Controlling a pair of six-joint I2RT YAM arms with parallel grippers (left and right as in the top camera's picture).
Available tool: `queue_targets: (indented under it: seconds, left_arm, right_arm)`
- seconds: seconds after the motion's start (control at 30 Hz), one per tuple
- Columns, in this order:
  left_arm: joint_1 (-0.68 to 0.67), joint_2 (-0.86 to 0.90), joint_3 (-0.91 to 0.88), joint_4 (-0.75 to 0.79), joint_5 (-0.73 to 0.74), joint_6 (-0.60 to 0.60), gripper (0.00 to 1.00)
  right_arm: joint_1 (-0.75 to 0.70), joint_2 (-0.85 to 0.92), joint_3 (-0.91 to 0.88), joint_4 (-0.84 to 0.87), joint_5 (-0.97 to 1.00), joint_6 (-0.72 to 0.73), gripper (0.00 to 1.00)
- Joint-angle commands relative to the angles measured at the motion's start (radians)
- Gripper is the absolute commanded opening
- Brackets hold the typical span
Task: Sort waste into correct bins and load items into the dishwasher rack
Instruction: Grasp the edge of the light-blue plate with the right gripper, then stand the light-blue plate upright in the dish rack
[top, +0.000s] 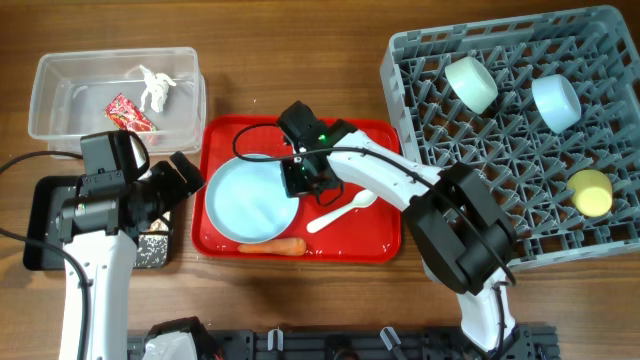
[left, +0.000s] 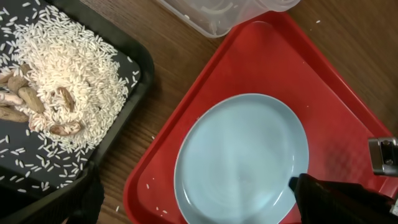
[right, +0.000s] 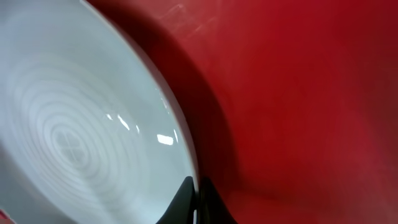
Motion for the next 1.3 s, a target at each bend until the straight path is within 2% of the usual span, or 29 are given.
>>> queue_targets:
  seconds: [0.0,0.13,0.23,0.33,0.37,0.4,0.6,0.87,1.03,1.13,1.27]
  left_arm:
    - [0.005,0.005,-0.003,0.000,-0.005,-0.013,1.00]
    - [0.005,0.005,-0.003,0.000,-0.001,-0.013,1.00]
    - [0.005,0.005,-0.003,0.000,-0.001,-0.014,1.00]
    - [0.005,0.005,-0.003,0.000,-0.001,-0.013,1.00]
    - [0.005,0.005,-0.003,0.000,0.002,-0.013,1.00]
    - [0.005,0.005,-0.003,0.000,0.006,-0.014,1.00]
    - [0.005,0.005,-0.003,-0.001,0.010,-0.014,1.00]
    - [0.005,0.005,-0.003,0.000,0.010,-0.014,1.00]
    - [0.005,0.005,-0.003,0.000,0.010,-0.014,1.00]
    - [0.005,0.005,-0.003,0.000,0.010,-0.013,1.00]
    - [0.005,0.005,-0.003,0.000,0.010,-0.013,1.00]
  right_arm:
    - [-0.073,-0.044,0.051,-0.026,0.152,0.003,0.04]
    - [-0.238,-0.274,0.064,-0.033,0.172,-0.193,0.04]
    - [-0.328,-0.472,0.064,-0.056,0.411,-0.317,0.04]
    - [-0.402,-0.619,0.063,-0.076,0.934,-0.360,0.04]
    - [-0.406,-0.622,0.063,-0.112,1.163,-0.308,0.04]
    - [-0.406,-0.612,0.058,-0.145,1.267,-0.271,0.04]
    - [-0.407,-0.547,-0.130,-0.148,1.320,-0.131,0.04]
    - [-0.406,-0.498,-0.212,-0.092,1.313,-0.126,0.04]
    - [-0.406,-0.511,-0.211,-0.055,1.580,-0.151,0.04]
    - [-0.403,-0.510,-0.211,-0.089,1.537,-0.159,0.04]
    - [-0.402,-0.510,-0.211,-0.095,1.373,-0.162,0.04]
